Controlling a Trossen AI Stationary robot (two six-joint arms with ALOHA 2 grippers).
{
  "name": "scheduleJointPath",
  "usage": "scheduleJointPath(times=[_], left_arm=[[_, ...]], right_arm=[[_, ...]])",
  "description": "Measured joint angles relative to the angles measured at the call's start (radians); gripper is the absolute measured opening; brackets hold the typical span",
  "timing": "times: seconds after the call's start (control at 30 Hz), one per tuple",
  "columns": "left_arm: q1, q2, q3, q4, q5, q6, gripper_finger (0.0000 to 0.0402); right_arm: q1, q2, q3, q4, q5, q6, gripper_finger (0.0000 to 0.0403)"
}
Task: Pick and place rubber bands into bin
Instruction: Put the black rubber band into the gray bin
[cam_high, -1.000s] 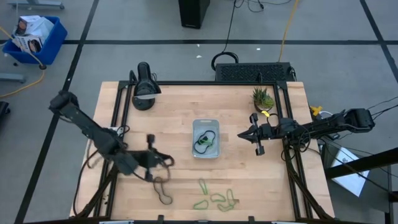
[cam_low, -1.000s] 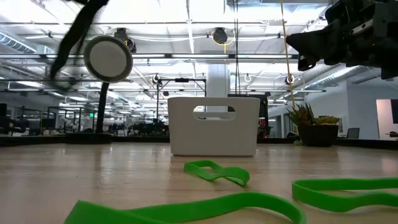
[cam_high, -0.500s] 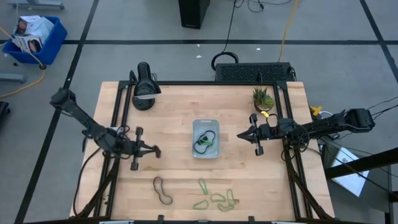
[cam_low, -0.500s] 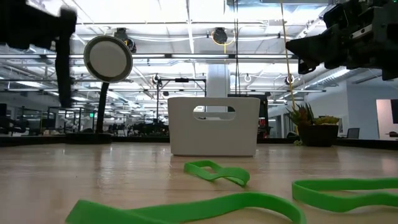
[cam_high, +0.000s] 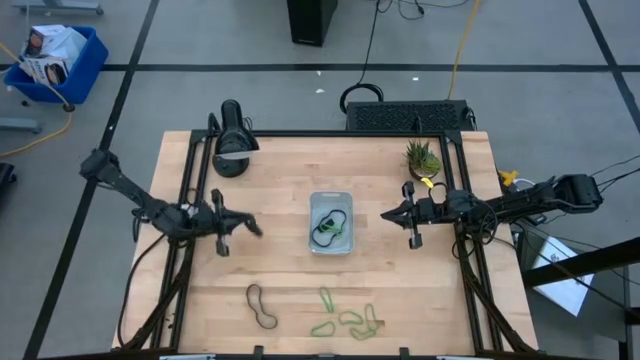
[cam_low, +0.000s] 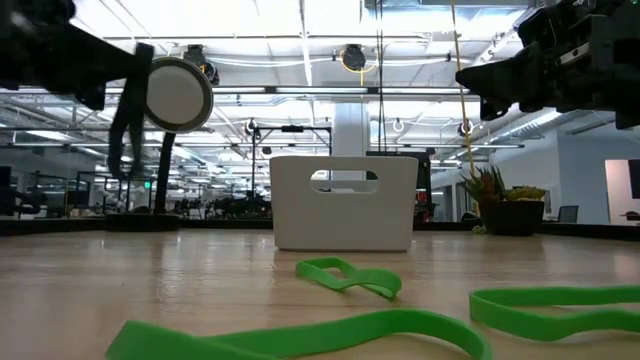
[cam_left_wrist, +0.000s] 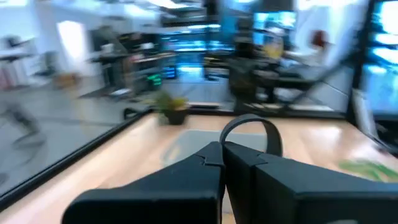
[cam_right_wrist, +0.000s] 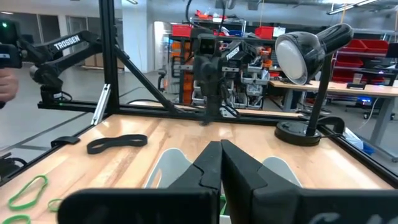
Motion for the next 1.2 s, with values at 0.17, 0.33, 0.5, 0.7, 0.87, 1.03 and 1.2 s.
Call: scheduleJointPath(times=[0.17, 0.33, 0.5, 0.7, 0.87, 1.03, 1.2], left_arm=[[0.089, 0.109, 0.092, -0.001, 0.083, -0.011, 0.0002], [0.185, 0.322, 0.286, -0.009, 0.169, 0.019, 0.0002], [0.288, 0.591, 0.503, -0.114, 0.231, 0.059, 0.0002], [0.452, 0.918, 0.707, -0.203, 0.382, -0.008, 0.0002], [0.525, 1.12, 0.83, -0.239, 0.487, 0.0, 0.0001], [0.565, 1.252, 0.936, -0.265, 0.647, 0.006, 0.0001], [0.574, 1.339, 1.025, -0.355, 0.656, 0.033, 0.0001]], right_arm=[[0.0, 0.0, 0.0, 0.002, 0.0, -0.01, 0.0001], [0.0, 0.0, 0.0, 0.005, 0.001, -0.016, 0.0001], [0.0, 0.0, 0.0, 0.007, 0.001, -0.021, 0.0002], [0.0, 0.0, 0.0, 0.004, 0.001, -0.02, 0.0002], [0.0, 0.0, 0.0, 0.002, 0.001, -0.02, 0.0001], [0.0, 0.0, 0.0, -0.013, 0.001, -0.022, 0.0002], [0.0, 0.0, 0.0, -0.045, 0.001, -0.047, 0.0001]])
